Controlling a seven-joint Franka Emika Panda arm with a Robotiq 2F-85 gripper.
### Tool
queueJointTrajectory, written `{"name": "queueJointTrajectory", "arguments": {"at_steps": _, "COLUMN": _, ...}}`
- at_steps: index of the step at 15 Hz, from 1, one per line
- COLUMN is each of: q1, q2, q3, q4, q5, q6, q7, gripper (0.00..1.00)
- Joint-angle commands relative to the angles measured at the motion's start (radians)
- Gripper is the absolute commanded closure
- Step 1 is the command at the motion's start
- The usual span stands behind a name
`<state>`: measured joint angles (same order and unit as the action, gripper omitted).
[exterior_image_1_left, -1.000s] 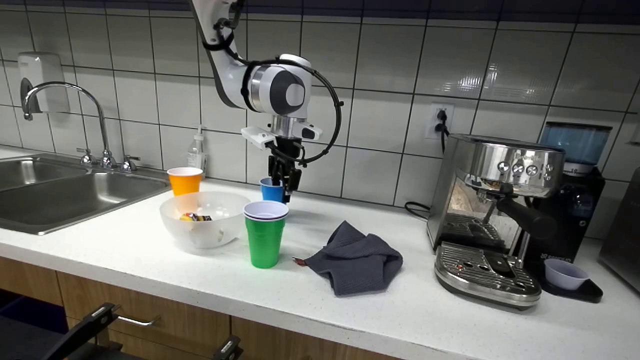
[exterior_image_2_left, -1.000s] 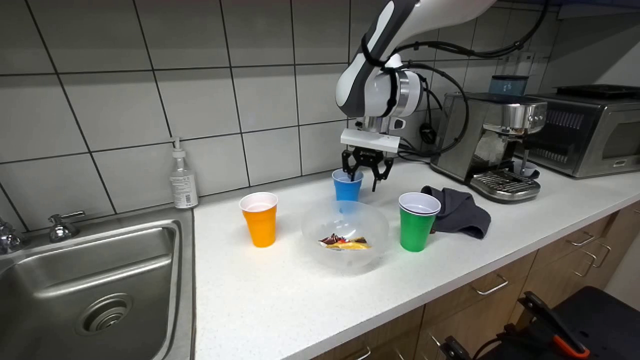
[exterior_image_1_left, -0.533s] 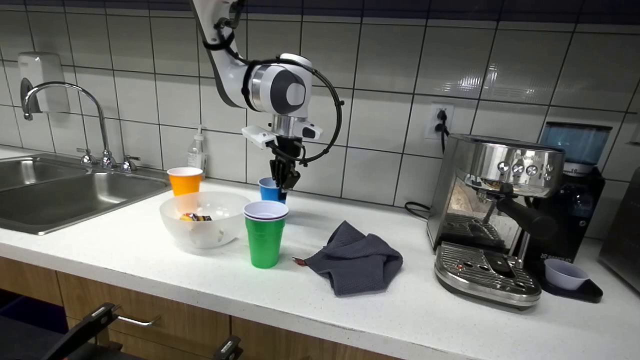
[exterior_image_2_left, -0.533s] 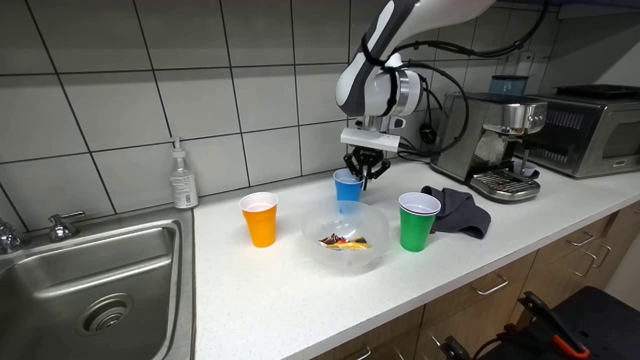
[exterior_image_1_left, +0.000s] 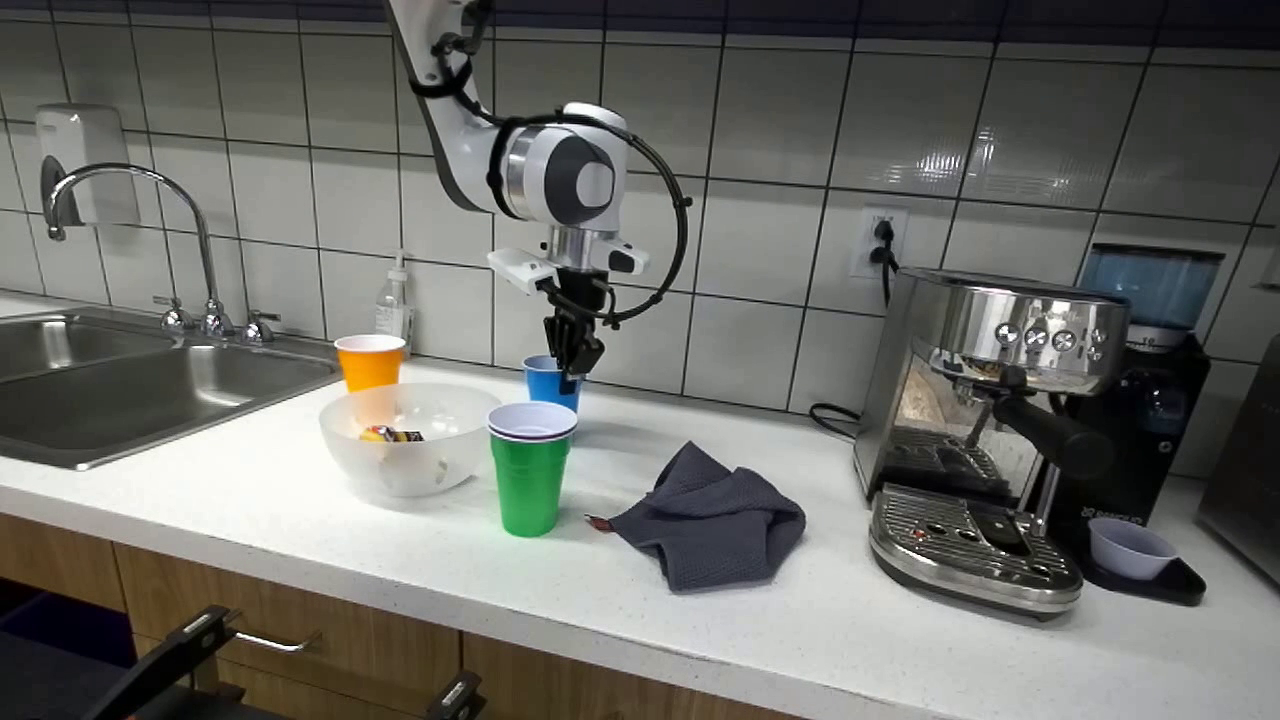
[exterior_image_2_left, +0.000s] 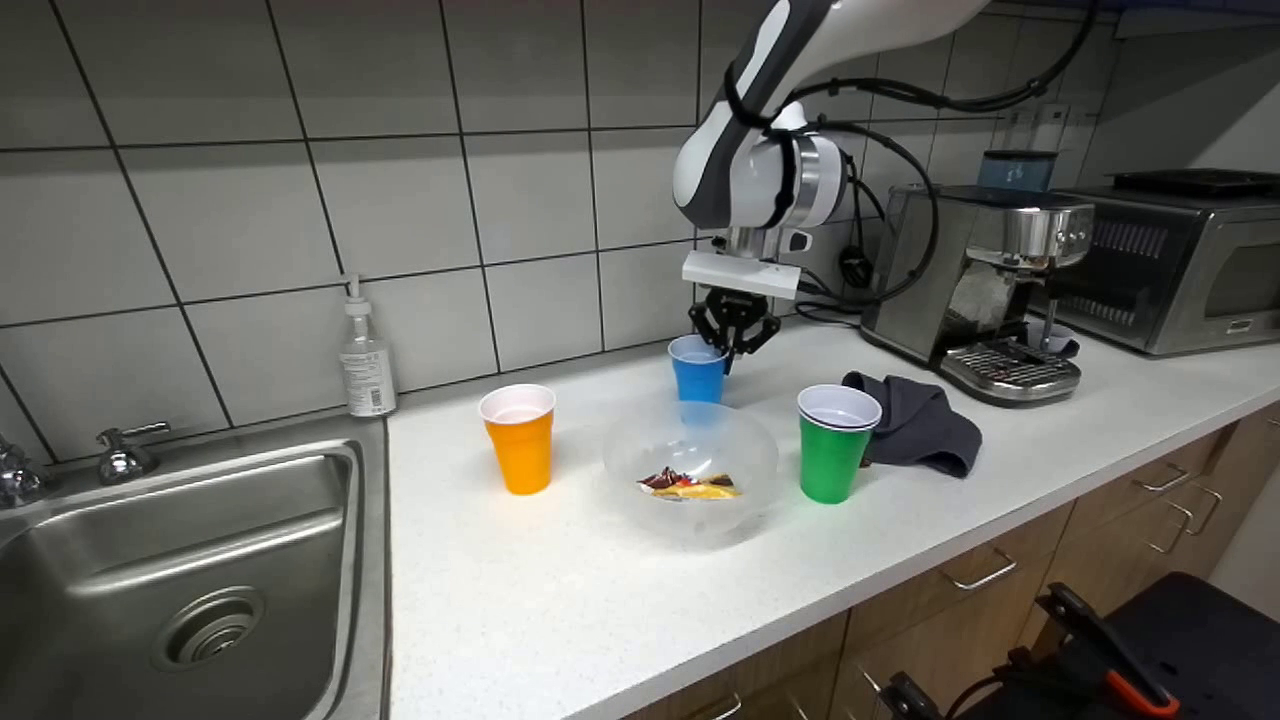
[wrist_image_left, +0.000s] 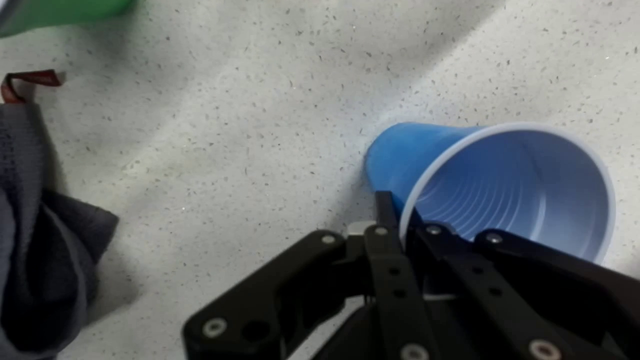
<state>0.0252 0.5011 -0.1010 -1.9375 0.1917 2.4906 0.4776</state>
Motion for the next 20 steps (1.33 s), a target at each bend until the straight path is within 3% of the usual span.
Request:
{"name": "queueJointTrajectory", "arguments": {"at_steps": 1, "q1": -0.015, "q2": -0.047, "q3": 0.007, "q4": -0.023, "q5": 0.002, "q6": -0.019, "q7": -0.043, "gripper": 0.99}}
{"name": "queueJointTrajectory", "arguments": {"at_steps": 20, "q1": -0.139, "q2": -0.353, "q3": 0.010, "q4": -0.293, "q5": 0.029, "q6": 0.061, "q7": -0.445, "gripper": 0.99}}
